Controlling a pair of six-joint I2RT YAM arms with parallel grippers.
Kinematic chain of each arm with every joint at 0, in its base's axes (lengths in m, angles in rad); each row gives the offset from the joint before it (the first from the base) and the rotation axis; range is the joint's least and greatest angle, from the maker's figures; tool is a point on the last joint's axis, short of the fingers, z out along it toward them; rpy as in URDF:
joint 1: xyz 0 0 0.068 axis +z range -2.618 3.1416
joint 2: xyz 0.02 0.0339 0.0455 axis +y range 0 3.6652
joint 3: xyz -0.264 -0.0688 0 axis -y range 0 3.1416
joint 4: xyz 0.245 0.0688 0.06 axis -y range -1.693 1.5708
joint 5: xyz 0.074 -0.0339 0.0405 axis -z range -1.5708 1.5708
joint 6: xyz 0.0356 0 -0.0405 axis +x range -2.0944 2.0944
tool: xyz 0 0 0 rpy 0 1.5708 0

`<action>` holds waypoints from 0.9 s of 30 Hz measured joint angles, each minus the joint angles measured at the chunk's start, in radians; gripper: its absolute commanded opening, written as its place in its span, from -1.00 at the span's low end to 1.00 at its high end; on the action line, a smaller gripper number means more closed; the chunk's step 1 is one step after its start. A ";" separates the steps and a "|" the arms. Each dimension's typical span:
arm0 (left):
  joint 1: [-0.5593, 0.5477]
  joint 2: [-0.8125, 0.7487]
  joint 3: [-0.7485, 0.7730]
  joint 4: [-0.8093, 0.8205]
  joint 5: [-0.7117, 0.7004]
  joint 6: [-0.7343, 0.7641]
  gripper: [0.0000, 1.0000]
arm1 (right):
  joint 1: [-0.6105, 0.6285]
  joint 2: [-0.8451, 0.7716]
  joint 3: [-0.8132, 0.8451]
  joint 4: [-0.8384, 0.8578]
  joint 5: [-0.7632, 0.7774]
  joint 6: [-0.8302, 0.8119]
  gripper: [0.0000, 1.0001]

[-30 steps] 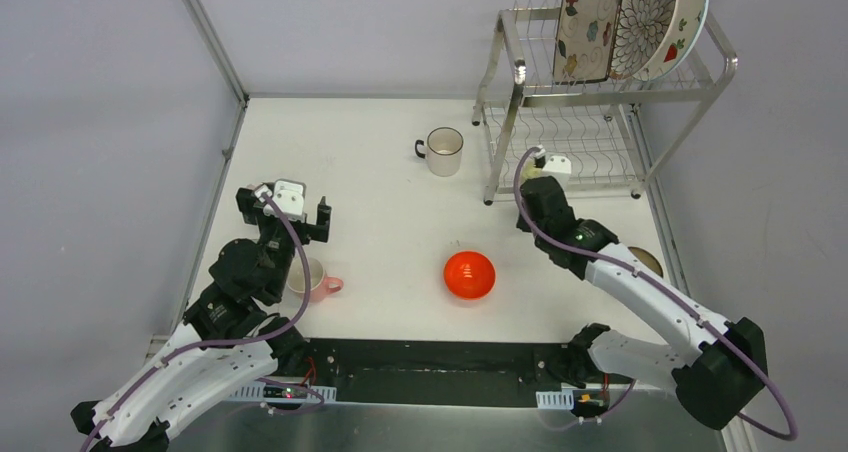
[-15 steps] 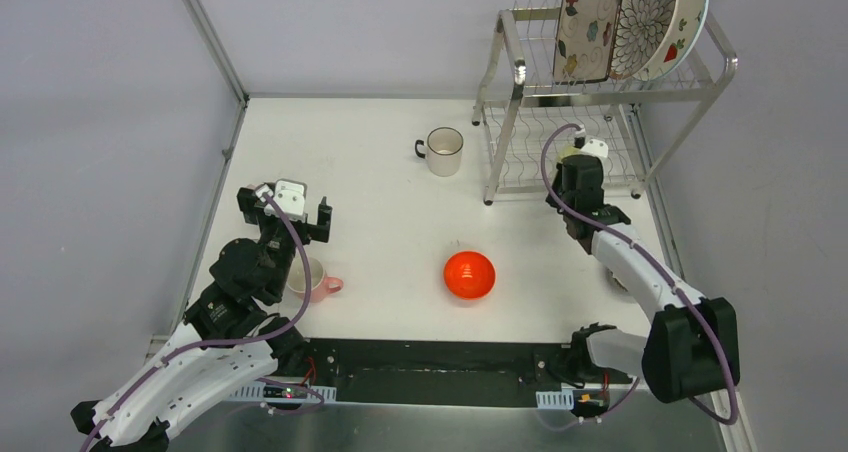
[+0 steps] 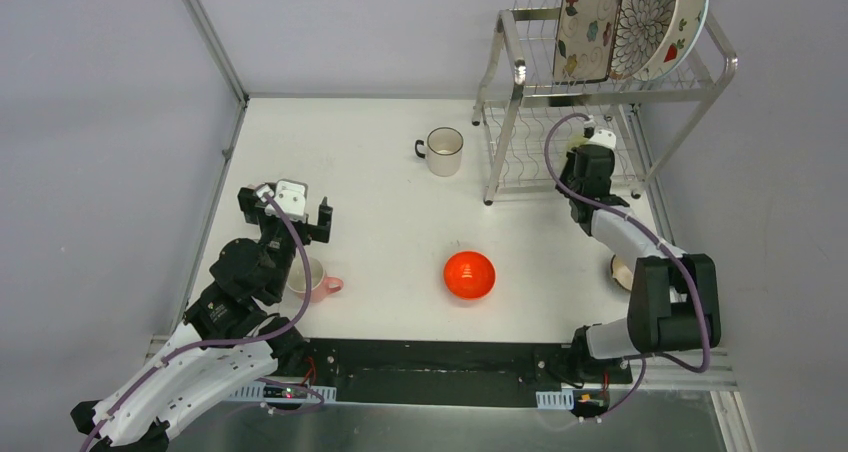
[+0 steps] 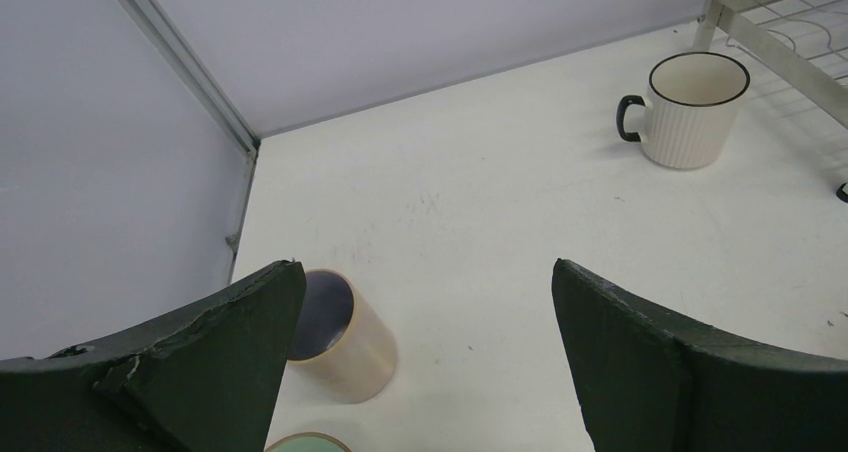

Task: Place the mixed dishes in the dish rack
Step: Place the cup on the dish rack.

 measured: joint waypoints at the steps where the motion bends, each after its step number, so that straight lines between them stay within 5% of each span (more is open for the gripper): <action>1: 0.000 0.000 0.000 0.000 0.002 0.000 0.98 | -0.011 0.011 0.002 0.006 -0.005 -0.005 -1.00; 16: 0.000 0.006 0.000 -0.005 0.014 0.000 0.98 | -0.132 0.229 0.148 0.061 -0.083 -0.067 -1.00; 27: 0.000 0.003 0.000 -0.014 0.014 0.000 0.97 | -0.238 0.375 0.295 0.087 -0.210 -0.076 -0.80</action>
